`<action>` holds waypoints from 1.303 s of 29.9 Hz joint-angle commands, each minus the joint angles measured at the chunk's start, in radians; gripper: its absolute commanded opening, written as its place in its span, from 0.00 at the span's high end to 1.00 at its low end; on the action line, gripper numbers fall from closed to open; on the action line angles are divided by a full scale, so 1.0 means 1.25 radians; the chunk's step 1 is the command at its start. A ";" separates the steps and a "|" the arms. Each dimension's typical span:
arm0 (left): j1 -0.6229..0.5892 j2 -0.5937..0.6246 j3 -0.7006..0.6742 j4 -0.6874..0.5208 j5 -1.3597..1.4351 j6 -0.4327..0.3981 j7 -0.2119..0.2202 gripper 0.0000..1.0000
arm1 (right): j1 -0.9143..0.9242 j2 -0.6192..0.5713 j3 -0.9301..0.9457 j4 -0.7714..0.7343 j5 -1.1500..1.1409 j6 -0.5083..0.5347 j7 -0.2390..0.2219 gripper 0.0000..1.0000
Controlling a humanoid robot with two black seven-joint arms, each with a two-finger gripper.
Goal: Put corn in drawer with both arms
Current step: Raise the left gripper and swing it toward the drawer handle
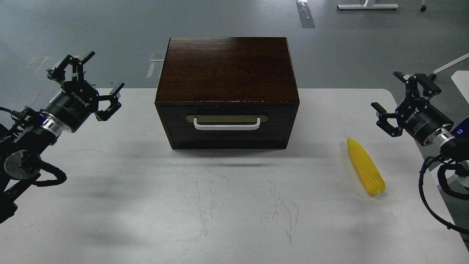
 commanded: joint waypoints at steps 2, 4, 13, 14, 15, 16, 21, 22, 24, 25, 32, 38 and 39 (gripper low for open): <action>0.000 0.001 0.000 0.000 0.000 0.000 -0.004 0.02 | -0.004 -0.004 0.000 0.005 -0.001 0.000 0.000 0.00; 0.000 0.001 -0.001 0.000 0.000 0.000 -0.007 0.02 | -0.004 -0.005 0.000 0.010 -0.001 0.000 0.000 0.00; -0.039 0.036 -0.001 0.029 0.005 0.000 -0.003 0.02 | 0.002 -0.009 0.000 0.009 -0.002 0.000 0.000 0.00; -0.053 0.040 -0.001 0.036 0.005 0.000 -0.003 0.02 | 0.004 -0.010 0.000 0.010 -0.002 0.000 0.000 0.00; -0.081 0.043 0.004 0.051 0.011 0.000 -0.002 0.02 | 0.005 -0.011 0.000 0.010 -0.002 0.000 0.000 0.00; -0.094 0.042 0.002 0.061 0.018 0.000 -0.002 0.02 | 0.005 -0.013 0.000 0.009 -0.003 0.000 0.000 0.00; -0.201 0.051 -0.004 0.073 0.237 0.000 -0.066 0.02 | 0.006 -0.021 0.001 0.009 -0.003 0.000 0.000 0.00; -0.216 0.055 -0.004 0.063 0.278 0.000 -0.090 0.02 | 0.006 -0.021 0.001 0.010 -0.003 0.000 0.000 0.00; -0.272 0.065 -0.002 0.010 0.442 0.000 -0.092 0.02 | 0.006 -0.021 0.001 0.009 -0.003 0.000 0.000 0.00; -0.282 0.066 -0.002 -0.005 0.482 0.000 -0.092 0.02 | 0.006 -0.021 0.001 0.010 -0.003 0.000 0.000 0.00; -0.356 0.062 -0.001 -0.224 0.840 0.000 -0.092 0.02 | 0.010 -0.021 0.001 0.009 -0.003 0.000 0.000 0.00; -0.410 -0.016 0.018 -0.314 1.267 0.000 -0.092 0.02 | 0.012 -0.021 0.000 0.009 -0.004 0.000 0.000 0.00; -0.416 -0.031 0.026 -0.314 1.313 0.000 -0.092 0.02 | 0.012 -0.021 0.000 0.009 -0.004 0.000 0.000 0.00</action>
